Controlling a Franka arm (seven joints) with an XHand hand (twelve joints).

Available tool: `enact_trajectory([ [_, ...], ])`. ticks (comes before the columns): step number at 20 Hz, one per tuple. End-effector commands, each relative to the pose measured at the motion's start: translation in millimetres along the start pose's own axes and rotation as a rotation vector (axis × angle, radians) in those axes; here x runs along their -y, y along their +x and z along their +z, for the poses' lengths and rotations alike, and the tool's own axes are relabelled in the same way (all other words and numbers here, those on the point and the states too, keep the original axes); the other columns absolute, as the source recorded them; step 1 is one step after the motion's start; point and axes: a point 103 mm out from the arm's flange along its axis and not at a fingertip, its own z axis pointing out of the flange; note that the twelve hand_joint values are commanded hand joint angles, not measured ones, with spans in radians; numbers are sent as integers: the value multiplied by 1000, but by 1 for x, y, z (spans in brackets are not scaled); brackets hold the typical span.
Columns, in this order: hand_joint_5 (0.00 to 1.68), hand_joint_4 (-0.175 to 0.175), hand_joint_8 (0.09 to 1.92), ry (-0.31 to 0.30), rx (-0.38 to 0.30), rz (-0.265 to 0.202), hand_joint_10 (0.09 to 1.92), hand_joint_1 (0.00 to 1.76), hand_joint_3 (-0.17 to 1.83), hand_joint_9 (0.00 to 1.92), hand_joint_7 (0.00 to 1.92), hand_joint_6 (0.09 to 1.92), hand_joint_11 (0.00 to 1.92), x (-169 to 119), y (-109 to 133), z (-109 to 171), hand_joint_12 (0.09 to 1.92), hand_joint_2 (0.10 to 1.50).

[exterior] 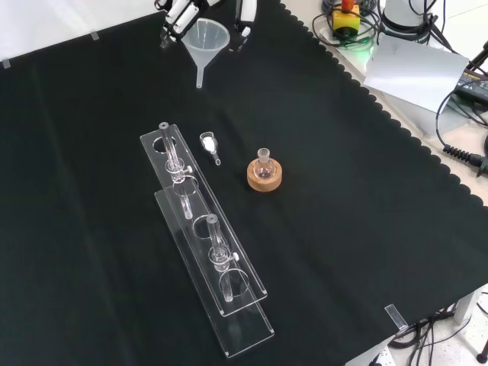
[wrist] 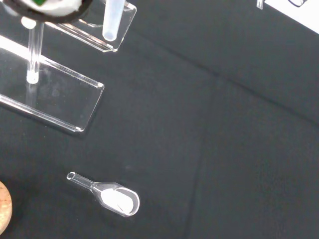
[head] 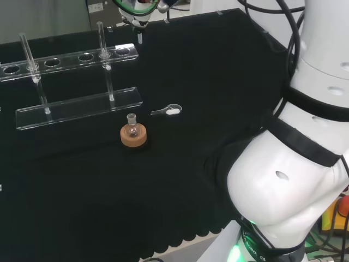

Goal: Place the funnel on the round-bottom flask.

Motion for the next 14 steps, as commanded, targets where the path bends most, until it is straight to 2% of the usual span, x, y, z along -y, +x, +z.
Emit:
enact_trajectory([
  [1,593,-9,630,36,18,11,544,837,543,1031,515,176,649,39,39,26,1181,705],
  [6,597,-10,630,62,27,-13,542,838,546,1033,517,185,654,43,56,45,1179,704],
  [14,603,-11,631,74,22,-25,538,839,551,1036,521,203,658,44,68,66,1176,703],
])
